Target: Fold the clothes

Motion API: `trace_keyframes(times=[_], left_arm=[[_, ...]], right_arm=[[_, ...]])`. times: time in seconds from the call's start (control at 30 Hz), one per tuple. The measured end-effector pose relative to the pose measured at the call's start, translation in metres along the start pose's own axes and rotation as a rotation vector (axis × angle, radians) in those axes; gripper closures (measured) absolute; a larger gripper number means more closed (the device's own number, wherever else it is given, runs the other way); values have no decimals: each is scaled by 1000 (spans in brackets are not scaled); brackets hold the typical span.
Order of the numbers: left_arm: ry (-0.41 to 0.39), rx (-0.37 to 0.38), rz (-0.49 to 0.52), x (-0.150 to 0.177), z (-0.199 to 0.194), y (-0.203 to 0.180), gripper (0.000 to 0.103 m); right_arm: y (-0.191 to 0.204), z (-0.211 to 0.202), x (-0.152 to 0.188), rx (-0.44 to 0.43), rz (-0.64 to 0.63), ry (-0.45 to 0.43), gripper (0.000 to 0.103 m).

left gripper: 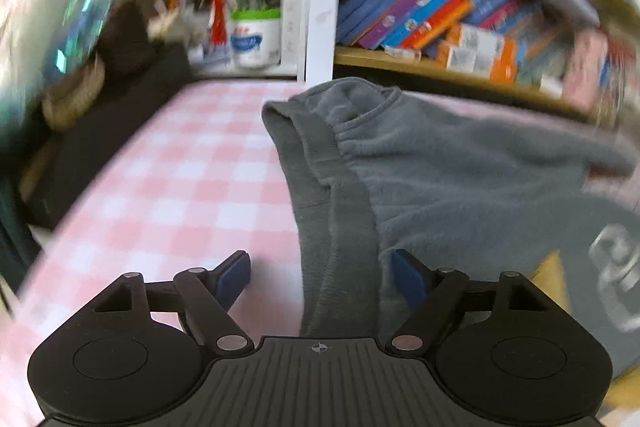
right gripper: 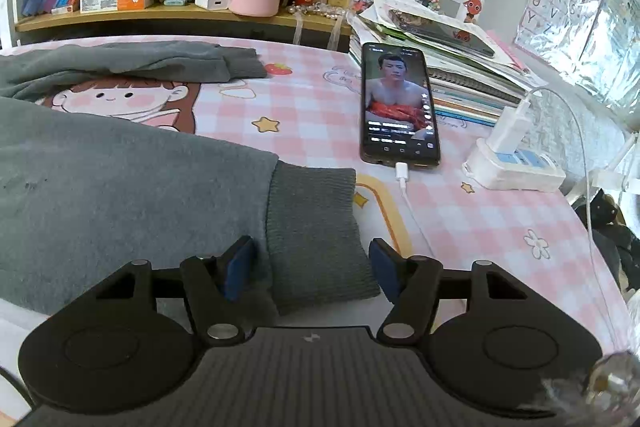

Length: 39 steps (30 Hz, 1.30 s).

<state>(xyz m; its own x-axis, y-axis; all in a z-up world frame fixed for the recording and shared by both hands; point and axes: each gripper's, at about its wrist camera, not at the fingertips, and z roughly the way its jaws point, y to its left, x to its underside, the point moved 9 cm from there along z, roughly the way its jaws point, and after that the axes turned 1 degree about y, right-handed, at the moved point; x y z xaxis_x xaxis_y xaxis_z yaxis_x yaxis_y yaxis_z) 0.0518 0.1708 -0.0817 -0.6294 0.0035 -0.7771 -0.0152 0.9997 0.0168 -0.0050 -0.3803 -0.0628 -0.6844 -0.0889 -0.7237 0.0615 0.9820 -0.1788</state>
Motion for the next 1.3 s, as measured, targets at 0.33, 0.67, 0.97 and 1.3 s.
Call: trace_keyframes(times=[0.33, 0.67, 0.97, 1.3], left_arm=[[45, -159, -151, -15, 13, 86, 19], [41, -176, -197, 6, -14, 96, 20], [26, -134, -169, 5, -14, 82, 17], [3, -115, -196, 2, -15, 76, 14]], right_arm=[[66, -22, -14, -226, -67, -77, 30], [94, 6, -26, -246, -127, -66, 32], [71, 39, -50, -147, -111, -79, 32], [63, 54, -76, -109, -83, -108, 26]])
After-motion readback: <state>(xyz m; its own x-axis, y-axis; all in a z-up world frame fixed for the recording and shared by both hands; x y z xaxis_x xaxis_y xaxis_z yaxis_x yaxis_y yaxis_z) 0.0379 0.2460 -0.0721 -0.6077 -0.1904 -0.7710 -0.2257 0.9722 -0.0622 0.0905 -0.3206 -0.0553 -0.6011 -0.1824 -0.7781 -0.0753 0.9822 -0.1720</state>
